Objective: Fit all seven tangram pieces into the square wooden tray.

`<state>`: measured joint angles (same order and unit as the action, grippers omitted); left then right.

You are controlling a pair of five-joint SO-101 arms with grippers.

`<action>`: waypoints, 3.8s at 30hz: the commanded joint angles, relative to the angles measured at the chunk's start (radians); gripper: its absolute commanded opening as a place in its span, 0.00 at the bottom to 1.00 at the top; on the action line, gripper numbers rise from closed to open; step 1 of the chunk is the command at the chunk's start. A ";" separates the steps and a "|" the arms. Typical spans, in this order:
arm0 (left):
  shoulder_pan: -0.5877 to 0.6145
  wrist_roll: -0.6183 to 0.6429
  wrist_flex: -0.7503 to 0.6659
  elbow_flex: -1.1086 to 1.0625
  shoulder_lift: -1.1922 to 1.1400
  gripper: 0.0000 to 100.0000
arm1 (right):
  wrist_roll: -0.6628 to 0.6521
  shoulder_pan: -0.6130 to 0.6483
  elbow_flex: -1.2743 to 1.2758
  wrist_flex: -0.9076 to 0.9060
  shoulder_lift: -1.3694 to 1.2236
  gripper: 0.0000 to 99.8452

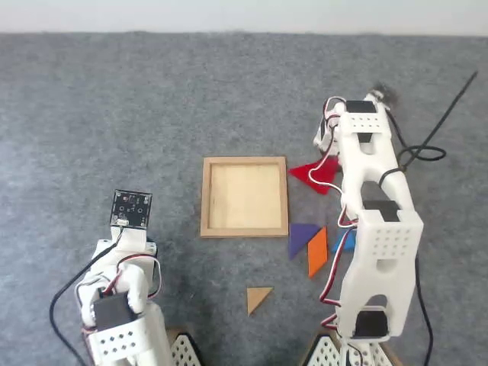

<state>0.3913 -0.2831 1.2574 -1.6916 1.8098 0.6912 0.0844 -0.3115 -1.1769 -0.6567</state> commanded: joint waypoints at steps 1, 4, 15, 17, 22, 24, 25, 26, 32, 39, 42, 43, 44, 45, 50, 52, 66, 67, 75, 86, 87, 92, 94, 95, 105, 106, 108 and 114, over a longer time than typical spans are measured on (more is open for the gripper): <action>0.000 0.006 0.006 0.008 0.012 0.09 | -0.117 -0.007 -0.023 0.054 0.091 0.07; 0.000 0.006 0.006 0.008 0.012 0.09 | -0.222 -0.008 -0.023 0.054 0.093 0.07; 0.000 0.006 0.006 0.008 0.012 0.09 | -0.473 -0.061 -0.023 -0.171 0.344 0.16; 0.000 0.006 0.006 0.008 0.012 0.09 | -0.468 -0.076 -0.018 -0.260 0.452 0.22; 0.000 0.006 0.006 0.008 0.012 0.09 | -0.393 -0.022 0.115 -0.360 0.639 0.22; 0.000 0.006 0.006 0.008 0.012 0.09 | -0.290 0.025 0.236 -0.286 0.657 0.22; 0.000 0.006 0.006 0.008 0.012 0.09 | -0.219 0.047 0.301 -0.226 0.656 0.22; 0.000 0.006 0.006 0.008 0.012 0.09 | -0.143 0.064 0.365 -0.159 0.653 0.24; 0.000 0.006 0.006 0.008 0.012 0.09 | 0.038 0.099 0.585 0.226 0.595 0.43; 0.000 0.006 0.006 0.008 0.012 0.09 | 0.120 0.124 0.539 0.285 0.449 0.46; 0.000 0.006 0.006 0.008 0.012 0.09 | 0.163 0.120 0.482 0.275 0.390 0.46; 0.000 0.006 0.006 0.008 0.012 0.09 | 0.176 0.120 0.468 0.280 0.374 0.46; 0.000 0.006 0.006 0.008 0.012 0.09 | 0.190 0.119 0.454 0.282 0.357 0.46; 0.000 0.006 0.006 0.008 0.012 0.09 | 0.199 0.117 0.443 0.282 0.346 0.46; 0.000 0.006 0.006 0.008 0.012 0.09 | 0.201 0.125 0.404 0.282 0.325 0.46; 0.000 0.006 0.006 0.008 0.012 0.09 | 0.201 0.133 0.402 0.283 0.325 0.46; 0.000 0.006 0.006 0.008 0.012 0.09 | 0.203 0.173 0.405 0.275 0.315 0.24; 0.000 0.006 0.006 0.008 0.012 0.09 | 0.203 0.173 0.405 0.275 0.315 0.24; 0.000 0.006 0.006 0.008 0.012 0.09 | 0.203 0.134 0.410 0.211 0.314 0.24; 0.000 0.006 0.006 0.008 0.012 0.09 | 0.203 0.143 0.382 0.208 0.223 0.24; 0.000 0.006 0.006 0.008 0.012 0.09 | 0.203 0.143 0.373 0.203 0.213 0.24; 0.000 0.006 0.006 0.008 0.012 0.09 | 0.203 0.145 0.310 0.134 0.174 0.24; 0.000 0.006 0.006 0.008 0.012 0.09 | 0.203 0.159 0.288 0.104 0.163 0.24; 0.000 0.006 0.006 0.008 0.012 0.09 | 0.203 0.166 0.282 0.093 0.159 0.24; -0.002 0.006 0.006 0.008 0.012 0.09 | 0.244 0.193 0.247 -0.008 0.163 0.38; -0.002 0.006 0.006 0.008 0.012 0.09 | 0.244 0.193 0.233 -0.033 0.157 0.38; -0.002 0.006 0.006 0.008 0.012 0.09 | 0.244 0.197 0.219 -0.064 0.157 0.38; -0.002 0.006 0.006 0.008 0.012 0.09 | 0.244 0.225 0.219 -0.065 0.157 0.38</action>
<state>0.3913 -0.2831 1.2574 -1.6916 1.8098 0.9214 0.2900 -0.0506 -1.2259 -0.5125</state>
